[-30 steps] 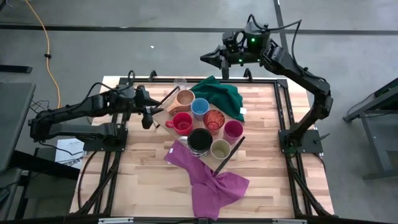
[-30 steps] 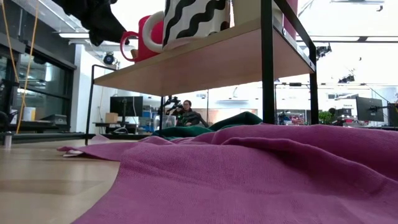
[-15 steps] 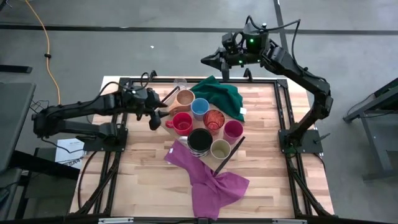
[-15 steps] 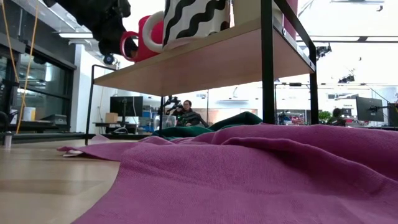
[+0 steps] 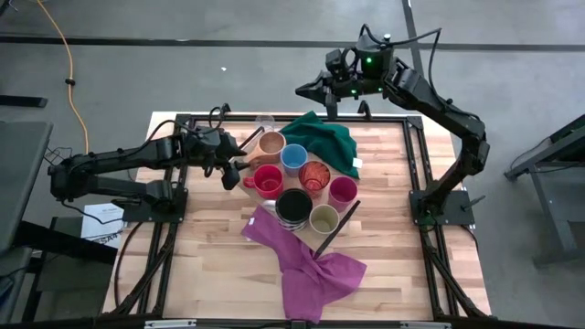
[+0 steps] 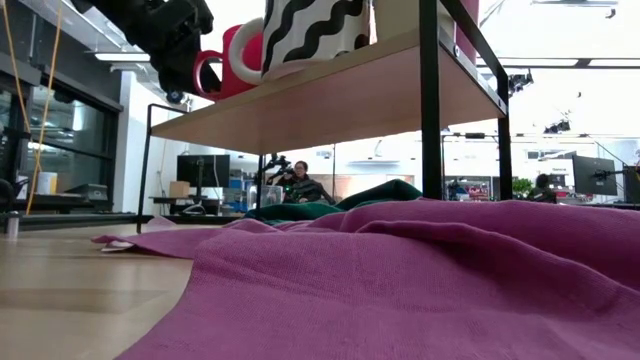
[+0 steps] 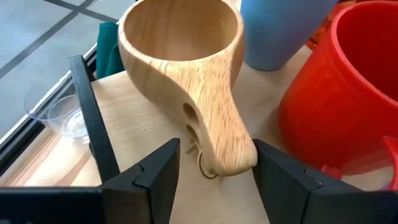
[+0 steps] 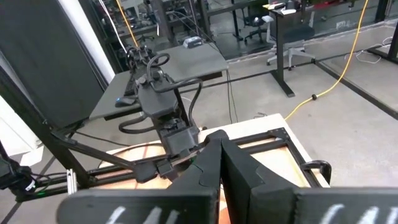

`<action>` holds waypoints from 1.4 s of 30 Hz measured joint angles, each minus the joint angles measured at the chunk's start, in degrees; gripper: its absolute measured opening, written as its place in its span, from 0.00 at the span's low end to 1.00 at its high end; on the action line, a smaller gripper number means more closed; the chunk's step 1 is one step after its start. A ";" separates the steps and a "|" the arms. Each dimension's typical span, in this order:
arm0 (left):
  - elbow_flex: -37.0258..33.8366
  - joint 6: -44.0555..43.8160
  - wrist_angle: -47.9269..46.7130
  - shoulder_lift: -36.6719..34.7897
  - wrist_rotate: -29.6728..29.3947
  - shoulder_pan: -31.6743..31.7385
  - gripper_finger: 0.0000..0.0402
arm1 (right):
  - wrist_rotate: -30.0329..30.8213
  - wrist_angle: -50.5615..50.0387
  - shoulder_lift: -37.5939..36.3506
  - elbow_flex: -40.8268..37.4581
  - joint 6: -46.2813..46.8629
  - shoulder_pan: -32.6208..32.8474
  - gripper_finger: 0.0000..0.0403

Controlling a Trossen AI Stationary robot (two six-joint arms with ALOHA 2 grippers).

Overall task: Stack small to large cups/mugs on shelf
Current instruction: Put the brown mug on the shelf

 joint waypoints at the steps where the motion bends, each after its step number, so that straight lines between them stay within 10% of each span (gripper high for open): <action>1: 0.00 0.00 -0.03 0.00 -0.13 0.00 0.45 | -0.02 0.02 0.00 0.00 -0.02 0.00 0.00; 14: 4.22 6.24 -4.41 0.28 -7.70 0.20 0.35 | -0.13 -0.17 0.00 0.00 -0.43 0.00 0.00; 42: 10.57 11.57 -11.88 1.36 3.10 5.57 0.26 | 0.00 -0.15 0.00 0.00 -0.45 -0.09 0.00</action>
